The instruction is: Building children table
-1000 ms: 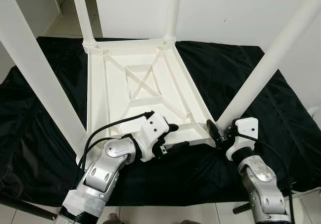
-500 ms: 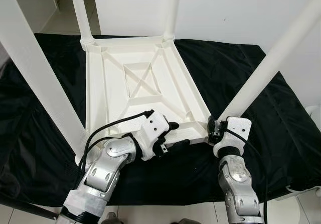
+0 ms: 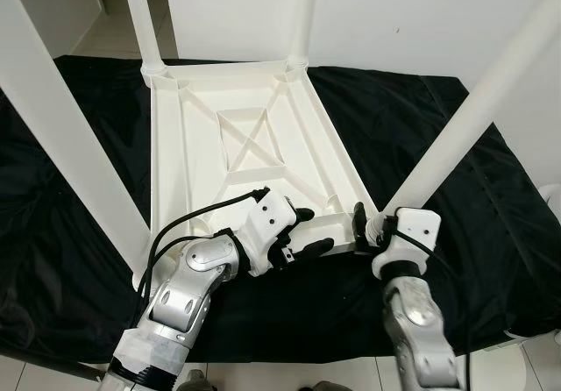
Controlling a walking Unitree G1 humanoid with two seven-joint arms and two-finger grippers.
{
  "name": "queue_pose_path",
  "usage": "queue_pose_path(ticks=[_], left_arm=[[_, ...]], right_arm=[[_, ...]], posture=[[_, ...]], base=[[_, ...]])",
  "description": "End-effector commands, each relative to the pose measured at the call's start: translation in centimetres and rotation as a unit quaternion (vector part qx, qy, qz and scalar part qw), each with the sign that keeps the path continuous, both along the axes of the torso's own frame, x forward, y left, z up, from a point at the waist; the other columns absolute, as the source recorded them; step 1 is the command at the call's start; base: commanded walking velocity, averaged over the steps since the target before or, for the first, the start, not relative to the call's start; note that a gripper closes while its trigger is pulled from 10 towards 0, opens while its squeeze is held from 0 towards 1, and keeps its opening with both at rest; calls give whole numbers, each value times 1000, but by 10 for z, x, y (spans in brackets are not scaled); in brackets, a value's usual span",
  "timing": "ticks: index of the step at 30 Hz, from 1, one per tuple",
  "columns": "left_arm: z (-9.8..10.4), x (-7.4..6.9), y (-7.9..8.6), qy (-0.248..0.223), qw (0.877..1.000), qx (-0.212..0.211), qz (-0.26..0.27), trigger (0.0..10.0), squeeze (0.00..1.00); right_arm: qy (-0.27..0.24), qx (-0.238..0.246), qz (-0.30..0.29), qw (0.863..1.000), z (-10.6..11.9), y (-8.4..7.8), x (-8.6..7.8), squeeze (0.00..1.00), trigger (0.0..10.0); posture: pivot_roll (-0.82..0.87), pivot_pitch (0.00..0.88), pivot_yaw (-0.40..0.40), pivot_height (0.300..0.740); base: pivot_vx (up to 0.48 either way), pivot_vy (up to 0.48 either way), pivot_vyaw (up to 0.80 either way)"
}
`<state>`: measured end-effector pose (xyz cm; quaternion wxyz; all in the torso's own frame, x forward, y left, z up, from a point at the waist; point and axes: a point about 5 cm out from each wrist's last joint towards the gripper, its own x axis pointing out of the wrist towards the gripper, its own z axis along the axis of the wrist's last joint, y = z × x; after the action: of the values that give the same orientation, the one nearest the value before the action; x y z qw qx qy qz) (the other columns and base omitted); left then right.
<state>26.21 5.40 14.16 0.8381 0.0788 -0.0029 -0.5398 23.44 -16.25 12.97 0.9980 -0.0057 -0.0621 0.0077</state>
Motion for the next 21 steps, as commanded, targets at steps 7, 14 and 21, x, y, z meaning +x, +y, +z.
queue_pose_path(ticks=[7, 14, 21], left_arm=[[-1, 5, 1, -7, 999, 1, 50, 10000, 0], [0, 6, -2, -6, 999, -1, 43, 10000, 0], [2, 10, -5, -9, 999, -1, 40, 10000, 0]], right_arm=[[22, -31, 122, 992, 2, -32, -13, 0, 10000], [40, -78, 182, 979, 1, -42, -2, 0, 10000], [66, -131, 253, 956, -4, -44, 20, 0, 10000]], posture=[[17, 17, -45, 740], [-4, 17, -22, 740], [-7, 10, -15, 740]], base=[[0, 0, 0], [0, 0, 0], [0, 0, 0]])
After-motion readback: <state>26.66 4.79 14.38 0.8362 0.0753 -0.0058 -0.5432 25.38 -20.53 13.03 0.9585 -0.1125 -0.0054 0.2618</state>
